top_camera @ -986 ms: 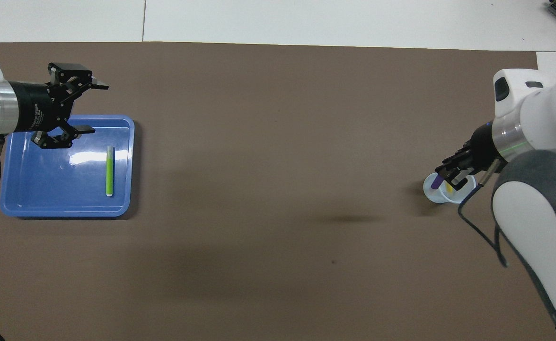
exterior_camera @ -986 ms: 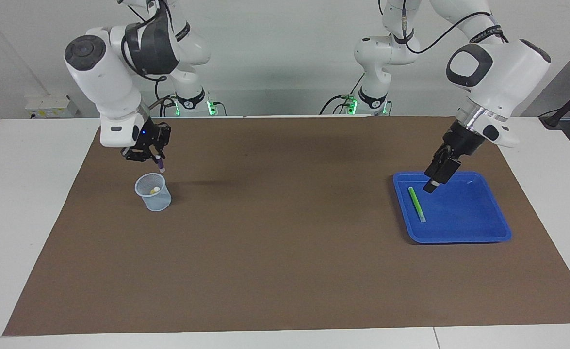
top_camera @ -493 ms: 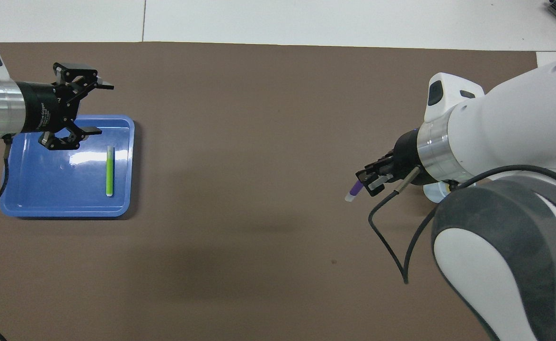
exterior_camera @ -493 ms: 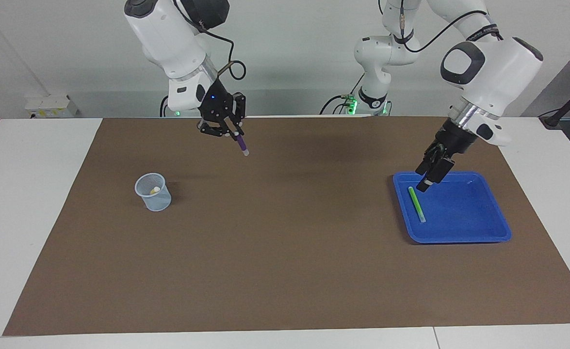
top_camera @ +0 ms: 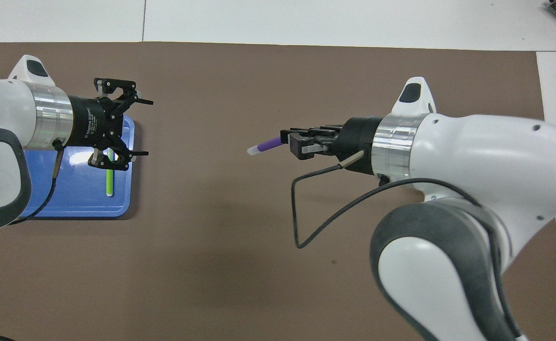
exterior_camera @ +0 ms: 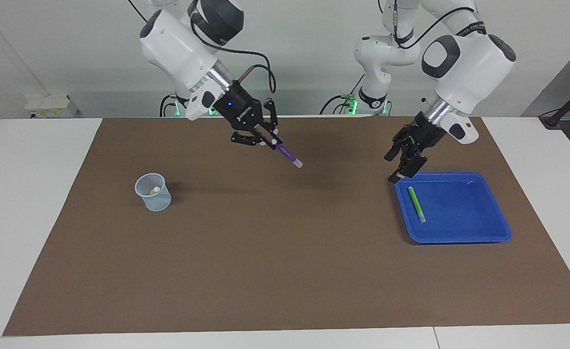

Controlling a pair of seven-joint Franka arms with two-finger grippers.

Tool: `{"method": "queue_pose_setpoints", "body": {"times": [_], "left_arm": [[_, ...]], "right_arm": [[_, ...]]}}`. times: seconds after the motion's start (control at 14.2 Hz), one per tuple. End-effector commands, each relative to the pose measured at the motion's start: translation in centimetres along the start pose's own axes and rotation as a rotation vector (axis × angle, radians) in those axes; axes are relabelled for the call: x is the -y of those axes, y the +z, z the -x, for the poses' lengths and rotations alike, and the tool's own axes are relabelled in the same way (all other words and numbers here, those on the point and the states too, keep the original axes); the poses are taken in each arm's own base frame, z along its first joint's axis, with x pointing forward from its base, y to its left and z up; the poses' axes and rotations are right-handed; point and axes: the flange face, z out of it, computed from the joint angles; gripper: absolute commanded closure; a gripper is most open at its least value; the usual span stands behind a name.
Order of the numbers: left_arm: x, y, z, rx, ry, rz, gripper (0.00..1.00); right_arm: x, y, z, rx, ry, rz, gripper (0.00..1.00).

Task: Right arm passes pens to left for tray arrangement
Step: 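Carry the purple pen toward the left gripper while the left gripper approaches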

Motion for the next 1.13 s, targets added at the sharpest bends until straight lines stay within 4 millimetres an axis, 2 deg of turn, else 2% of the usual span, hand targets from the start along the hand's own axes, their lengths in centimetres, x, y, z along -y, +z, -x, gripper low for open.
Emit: {"method": "queue_pose_setpoints", "body": {"times": [0.0,0.21,0.42,0.56,0.77,0.92,1.06], "left_arm": [[0.8,-0.2,1.5,0.069,-0.152,-0.015,0.04],[1.1,0.7,4.1,0.079,-0.257,-0.037,0.04],[1.7,1.0,6.1,0.084,-0.259,-0.054,0.04],[2.0,1.1,6.3,0.085,-0.256,-0.069,0.04],[2.4,0.2,6.1,0.082,-0.232,-0.094,0.04],[2.4,-1.0,5.9,0.082,-0.099,-0.134,0.04],[2.9,-1.4,5.7,0.091,-0.049,-0.191,0.04]], "right_arm": [[4.1,1.6,4.4,-0.133,0.178,-0.031,1.00],[6.6,2.8,7.8,-0.207,0.240,-0.050,1.00],[7.5,3.2,9.6,-0.231,0.281,-0.076,1.00],[7.5,3.2,9.9,-0.233,0.289,-0.080,1.00],[7.5,3.2,9.9,-0.233,0.291,-0.080,1.00],[7.4,3.2,9.9,-0.232,0.289,-0.078,1.00],[7.4,3.2,9.8,-0.234,0.287,-0.078,1.00]]}}
